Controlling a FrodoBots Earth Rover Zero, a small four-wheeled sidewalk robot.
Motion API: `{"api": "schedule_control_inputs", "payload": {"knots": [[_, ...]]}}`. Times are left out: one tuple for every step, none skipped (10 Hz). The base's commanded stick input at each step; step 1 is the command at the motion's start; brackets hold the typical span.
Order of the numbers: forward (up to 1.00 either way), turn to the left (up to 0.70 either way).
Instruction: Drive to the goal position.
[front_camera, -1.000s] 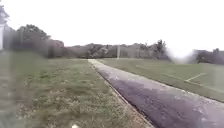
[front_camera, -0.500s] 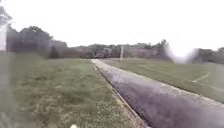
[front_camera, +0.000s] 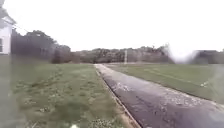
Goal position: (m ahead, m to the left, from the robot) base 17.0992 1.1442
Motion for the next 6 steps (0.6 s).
{"api": "schedule_control_inputs", "payload": {"knots": [[0.7, 0.0], [0.7, 0.0], [0.7, 0.0], [0.7, 0.0], [0.7, -0.15], [0.7, -0.21]]}}
